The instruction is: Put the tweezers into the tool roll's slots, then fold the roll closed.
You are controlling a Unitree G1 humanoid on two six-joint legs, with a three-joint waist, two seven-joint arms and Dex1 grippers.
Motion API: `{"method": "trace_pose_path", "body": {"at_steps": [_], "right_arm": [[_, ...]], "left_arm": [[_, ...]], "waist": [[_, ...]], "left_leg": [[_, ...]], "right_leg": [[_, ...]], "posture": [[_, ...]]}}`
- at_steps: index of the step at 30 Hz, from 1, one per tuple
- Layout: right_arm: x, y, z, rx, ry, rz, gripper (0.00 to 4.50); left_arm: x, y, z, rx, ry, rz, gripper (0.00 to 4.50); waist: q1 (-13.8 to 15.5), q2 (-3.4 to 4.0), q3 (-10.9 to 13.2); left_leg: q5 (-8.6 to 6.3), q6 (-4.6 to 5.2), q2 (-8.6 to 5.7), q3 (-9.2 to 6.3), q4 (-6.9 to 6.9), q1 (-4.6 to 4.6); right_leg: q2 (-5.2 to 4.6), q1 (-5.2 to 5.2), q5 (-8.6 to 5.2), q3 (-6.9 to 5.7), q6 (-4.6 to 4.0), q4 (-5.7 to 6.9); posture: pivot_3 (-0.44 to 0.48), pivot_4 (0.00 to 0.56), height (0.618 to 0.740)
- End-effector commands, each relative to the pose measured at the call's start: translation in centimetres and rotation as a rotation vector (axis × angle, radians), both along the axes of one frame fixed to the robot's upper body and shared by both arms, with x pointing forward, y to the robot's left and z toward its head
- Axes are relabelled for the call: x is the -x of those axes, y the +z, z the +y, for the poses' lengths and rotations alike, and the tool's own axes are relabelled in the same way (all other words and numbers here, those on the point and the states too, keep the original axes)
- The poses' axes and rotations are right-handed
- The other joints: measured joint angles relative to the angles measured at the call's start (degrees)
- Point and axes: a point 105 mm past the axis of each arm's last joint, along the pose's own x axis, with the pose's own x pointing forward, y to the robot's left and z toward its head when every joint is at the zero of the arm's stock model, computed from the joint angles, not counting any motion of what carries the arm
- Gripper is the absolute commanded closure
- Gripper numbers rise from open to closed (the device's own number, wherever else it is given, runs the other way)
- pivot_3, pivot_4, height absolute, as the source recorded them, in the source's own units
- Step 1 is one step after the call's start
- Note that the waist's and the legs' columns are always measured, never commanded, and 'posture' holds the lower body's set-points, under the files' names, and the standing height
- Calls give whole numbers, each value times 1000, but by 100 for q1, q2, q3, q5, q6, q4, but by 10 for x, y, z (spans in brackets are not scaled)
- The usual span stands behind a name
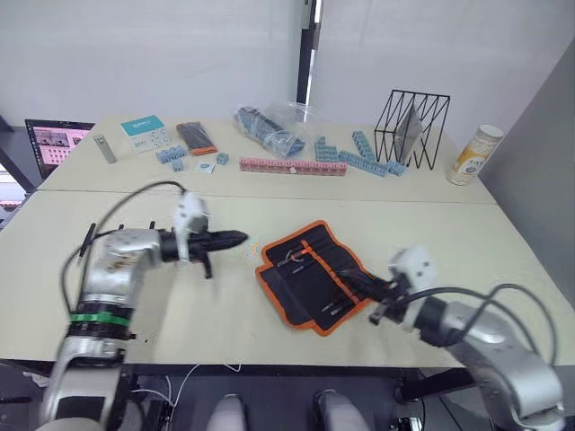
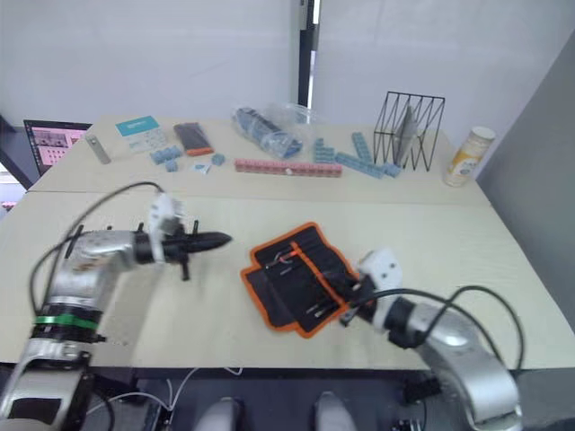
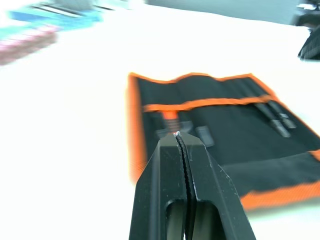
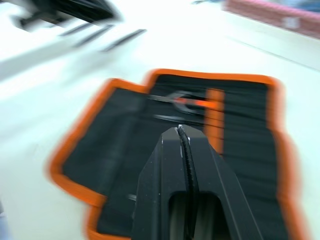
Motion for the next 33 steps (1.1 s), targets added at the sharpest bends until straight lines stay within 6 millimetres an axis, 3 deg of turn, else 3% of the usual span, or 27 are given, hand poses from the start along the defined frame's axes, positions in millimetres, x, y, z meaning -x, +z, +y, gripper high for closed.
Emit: {"method": "trace_pose_path", "body": {"at_steps": [1,5,10,14,16,19,24,29,33], "right_arm": [[-8,3,-47,39,-144,-22,4236],[-10,-5,-106,76,-297,-22,2982],[-1,4,-175,32,-450,-72,1311],[17,-6,-214,44,-553,-56,0],[21,-6,-222,-8,-589,-65,0],[32,-16,-226,-6,-628,-54,0],[38,-19,-217,-19,-645,-61,0],[25,-11,-199,-13,-596,-85,0],[4,-3,-164,-12,-458,-92,0]], "left_arm": [[0,5,51,-61,180,-62,4238],[19,0,125,-115,408,-58,3020],[62,-7,210,-143,693,-58,1400],[100,-15,255,-181,866,-43,28],[114,-20,270,-190,937,-27,7],[133,-27,288,-206,1023,-4,7],[138,-31,290,-185,1029,18,7],[136,-36,287,-156,1030,23,7],[134,-42,283,-87,1052,25,7]], "waist": [[4,0,0],[-11,0,1],[-2,5,5],[15,5,6],[22,5,6],[12,7,7],[10,14,8],[-22,12,7],[-54,11,6]], "left_leg": [[-2,1,0,0,-1,0],[-8,2,0,8,-6,-9],[-14,-9,2,21,-12,-6],[-37,-45,10,35,-16,-2],[-39,-49,18,39,-25,4],[-42,-53,28,51,-34,6],[-45,-57,47,65,-41,25],[-45,-59,65,112,-43,27],[-46,-59,68,146,-71,46]], "right_leg": [[0,0,0,0,0,-1],[-3,-17,-1,2,-2,-4],[-12,-26,-4,2,-6,-7],[-16,-32,-9,1,-15,-16],[-16,-32,-14,-4,-22,-27],[-16,-35,-14,-9,-22,-45],[-17,-38,-13,-18,-24,-81],[-31,-34,-11,-22,-26,-81],[-50,-42,-9,-28,-28,-78]], "posture": [[0,150,738],[0,150,738],[0,150,738],[0,150,738],[0,150,738],[0,150,738],[0,150,738],[0,150,738],[0,150,738]]}}
